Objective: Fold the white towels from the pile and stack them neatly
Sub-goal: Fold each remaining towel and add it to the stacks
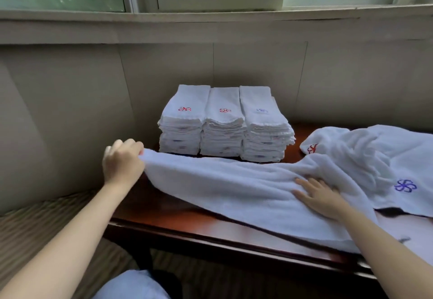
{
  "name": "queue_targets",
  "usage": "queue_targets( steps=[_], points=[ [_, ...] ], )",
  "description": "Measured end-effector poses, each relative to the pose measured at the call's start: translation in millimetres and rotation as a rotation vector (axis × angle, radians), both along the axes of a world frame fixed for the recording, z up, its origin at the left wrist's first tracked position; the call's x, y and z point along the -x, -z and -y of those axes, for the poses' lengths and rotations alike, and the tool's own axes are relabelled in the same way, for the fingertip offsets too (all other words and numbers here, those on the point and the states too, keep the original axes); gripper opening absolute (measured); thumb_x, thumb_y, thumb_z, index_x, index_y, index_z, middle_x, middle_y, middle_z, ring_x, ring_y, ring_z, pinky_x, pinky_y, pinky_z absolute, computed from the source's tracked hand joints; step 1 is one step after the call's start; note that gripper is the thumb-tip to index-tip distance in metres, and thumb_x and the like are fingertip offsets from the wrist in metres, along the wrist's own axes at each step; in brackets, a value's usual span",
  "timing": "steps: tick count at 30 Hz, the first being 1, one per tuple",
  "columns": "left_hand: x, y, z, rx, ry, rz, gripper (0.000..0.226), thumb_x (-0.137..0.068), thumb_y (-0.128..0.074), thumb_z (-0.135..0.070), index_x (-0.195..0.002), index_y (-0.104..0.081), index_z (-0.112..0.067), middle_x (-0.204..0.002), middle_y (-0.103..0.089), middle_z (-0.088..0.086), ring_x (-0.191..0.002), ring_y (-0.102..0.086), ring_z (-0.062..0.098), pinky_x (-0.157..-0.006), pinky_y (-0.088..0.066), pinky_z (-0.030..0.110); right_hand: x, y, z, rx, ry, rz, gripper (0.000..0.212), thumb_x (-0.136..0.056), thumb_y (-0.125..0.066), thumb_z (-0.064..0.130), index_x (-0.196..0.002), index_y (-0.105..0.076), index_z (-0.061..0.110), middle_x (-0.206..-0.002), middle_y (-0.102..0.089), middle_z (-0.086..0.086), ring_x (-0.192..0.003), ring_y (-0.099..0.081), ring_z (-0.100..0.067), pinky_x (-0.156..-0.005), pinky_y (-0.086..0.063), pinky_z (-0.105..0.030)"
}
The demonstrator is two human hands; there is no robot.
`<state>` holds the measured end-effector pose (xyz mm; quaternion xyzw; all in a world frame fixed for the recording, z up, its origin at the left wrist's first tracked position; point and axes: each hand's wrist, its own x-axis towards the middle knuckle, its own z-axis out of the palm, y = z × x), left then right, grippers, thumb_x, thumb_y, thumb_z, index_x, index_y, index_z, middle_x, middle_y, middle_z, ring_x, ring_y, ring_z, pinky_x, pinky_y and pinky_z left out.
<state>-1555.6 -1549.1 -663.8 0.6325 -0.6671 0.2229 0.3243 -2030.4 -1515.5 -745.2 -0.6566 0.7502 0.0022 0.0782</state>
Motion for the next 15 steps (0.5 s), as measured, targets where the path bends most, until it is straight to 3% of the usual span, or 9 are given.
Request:
queue_targets(
  steps=[1,2,4,5,6,8,10,12,15],
  points=[
    [-2,-7,-2,-0.128,0.002,0.046,0.021,-0.066,-0.04,0.001,-0.059,-0.055,-0.013,-0.068,-0.053,0.009,-0.067,-0.049,0.031,-0.064,-0.031,0.036,0,-2,1,-0.002,0.005,0.02,0.062,-0.091,-0.019,0.068,-0.147,-0.023,0.041,-0.157,-0.018,0.003,-0.144,-0.017,-0.022,-0.115,-0.014,-0.049],
    [-2,-12,-2,-0.385,0.029,0.082,0.025,-0.069,-0.041,0.0,-0.055,-0.05,-0.019,-0.067,-0.051,0.004,-0.066,-0.047,0.028,-0.064,-0.03,0.033,-2,-4,2,0.019,0.019,0.045,0.06,-0.092,-0.021,0.066,-0.143,-0.034,0.037,-0.154,-0.027,0.0,-0.14,-0.027,-0.023,-0.113,-0.02,-0.048],
    [3,-14,-5,-1.04,0.123,0.068,0.029,-0.071,-0.044,0.002,-0.053,-0.049,-0.021,-0.065,-0.05,-0.002,-0.06,-0.043,0.018,-0.057,-0.035,0.027,-16,-14,6,0.137,0.067,0.085,0.058,-0.095,-0.021,0.061,-0.12,-0.06,0.026,-0.133,-0.054,-0.007,-0.119,-0.052,-0.022,-0.103,-0.039,-0.043],
    [7,-11,-6,-1.244,0.159,0.049,0.03,-0.073,-0.046,0.002,-0.056,-0.058,-0.02,-0.068,-0.056,-0.004,-0.062,-0.048,0.014,-0.056,-0.039,0.023,-29,-20,8,0.223,0.078,0.076,0.059,-0.097,-0.021,0.056,-0.104,-0.067,0.02,-0.118,-0.064,-0.009,-0.104,-0.06,-0.021,-0.093,-0.045,-0.036],
    [12,-5,-7,-1.315,0.187,0.047,0.029,-0.076,-0.049,0.001,-0.064,-0.066,-0.019,-0.078,-0.063,-0.004,-0.069,-0.053,0.012,-0.06,-0.044,0.021,-43,-26,11,0.305,0.06,0.045,0.058,-0.098,-0.024,0.051,-0.087,-0.069,0.015,-0.104,-0.069,-0.01,-0.091,-0.063,-0.021,-0.083,-0.047,-0.032],
    [22,14,-3,-1.085,0.195,0.024,0.025,-0.084,-0.049,-0.005,-0.079,-0.068,-0.02,-0.097,-0.062,-0.003,-0.087,-0.056,0.015,-0.076,-0.048,0.026,-77,-29,16,0.43,-0.063,0.023,0.048,-0.099,-0.037,0.04,-0.071,-0.062,0.01,-0.091,-0.067,-0.01,-0.08,-0.06,-0.024,-0.07,-0.044,-0.032],
    [32,39,3,-0.766,0.168,-0.069,0.02,-0.091,-0.042,-0.013,-0.095,-0.06,-0.019,-0.108,-0.052,0.002,-0.102,-0.051,0.023,-0.086,-0.046,0.037,-113,-22,20,0.433,-0.227,0.098,0.032,-0.097,-0.045,0.033,-0.085,-0.061,0.009,-0.096,-0.059,-0.007,-0.089,-0.055,-0.026,-0.07,-0.041,-0.033],
    [39,63,4,-0.674,0.14,-0.15,0.022,-0.096,-0.036,-0.022,-0.111,-0.052,-0.019,-0.118,-0.048,0.003,-0.11,-0.045,0.028,-0.089,-0.042,0.04,-136,-13,21,0.307,-0.349,0.123,0.025,-0.096,-0.046,0.036,-0.098,-0.058,0.014,-0.102,-0.055,-0.004,-0.1,-0.05,-0.024,-0.08,-0.04,-0.033],
    [29,83,13,-0.659,0.032,-0.213,0.029,-0.098,-0.035,-0.031,-0.122,-0.05,-0.024,-0.124,-0.046,0.005,-0.112,-0.042,0.027,-0.088,-0.037,0.038,-139,-14,26,0.186,-0.35,0.133,0.037,-0.093,-0.045,0.048,-0.075,-0.053,0.017,-0.084,-0.052,0.0,-0.087,-0.053,-0.021,-0.069,-0.038,-0.032]
  ],
)
